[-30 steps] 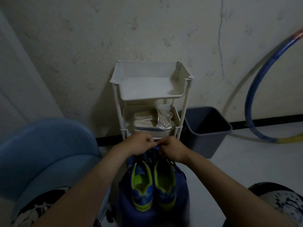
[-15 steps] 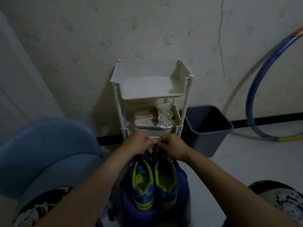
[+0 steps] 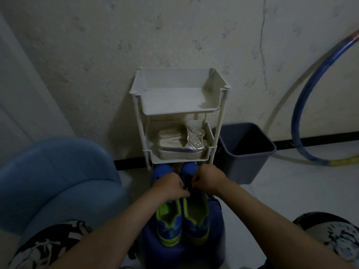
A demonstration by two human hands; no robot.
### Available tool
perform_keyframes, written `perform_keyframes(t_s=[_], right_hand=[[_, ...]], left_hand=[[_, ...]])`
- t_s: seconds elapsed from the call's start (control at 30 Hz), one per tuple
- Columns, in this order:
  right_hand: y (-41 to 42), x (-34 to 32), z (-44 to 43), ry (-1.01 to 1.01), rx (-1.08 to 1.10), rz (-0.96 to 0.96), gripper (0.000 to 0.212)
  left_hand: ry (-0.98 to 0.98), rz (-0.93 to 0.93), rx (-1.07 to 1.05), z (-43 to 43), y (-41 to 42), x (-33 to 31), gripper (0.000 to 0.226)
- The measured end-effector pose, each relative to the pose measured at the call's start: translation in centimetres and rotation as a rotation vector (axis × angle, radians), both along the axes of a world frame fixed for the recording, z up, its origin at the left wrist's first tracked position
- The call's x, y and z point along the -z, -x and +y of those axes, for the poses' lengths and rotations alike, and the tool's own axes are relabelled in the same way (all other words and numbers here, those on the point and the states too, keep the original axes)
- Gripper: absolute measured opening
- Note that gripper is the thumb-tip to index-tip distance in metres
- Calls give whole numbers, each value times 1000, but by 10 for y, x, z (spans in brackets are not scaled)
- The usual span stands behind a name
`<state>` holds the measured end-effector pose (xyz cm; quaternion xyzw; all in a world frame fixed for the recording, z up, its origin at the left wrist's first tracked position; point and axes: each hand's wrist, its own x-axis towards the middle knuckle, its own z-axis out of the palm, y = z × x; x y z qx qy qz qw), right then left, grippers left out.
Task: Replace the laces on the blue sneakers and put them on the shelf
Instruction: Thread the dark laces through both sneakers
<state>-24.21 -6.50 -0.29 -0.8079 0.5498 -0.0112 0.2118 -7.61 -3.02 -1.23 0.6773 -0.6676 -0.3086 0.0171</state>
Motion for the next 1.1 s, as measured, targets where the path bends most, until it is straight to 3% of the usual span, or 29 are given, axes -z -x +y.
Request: perform_keyframes(t_s=[0.23,0.53,0.73,1.1], right_hand=[[-2,7,3,55,-36,154,25],[-4,4,5,59,-85,84,24],[-8,14,11,31,-105,165,28],[-5,23,11,-66,33,-59,27]], left_hand=[[-81,40,-221,-3,10,0,18],[-45,145,-305,-3,7,4,7],[-79,184,-296,-4,7,3,9],[-171,192,-294,-2,4,1,24]])
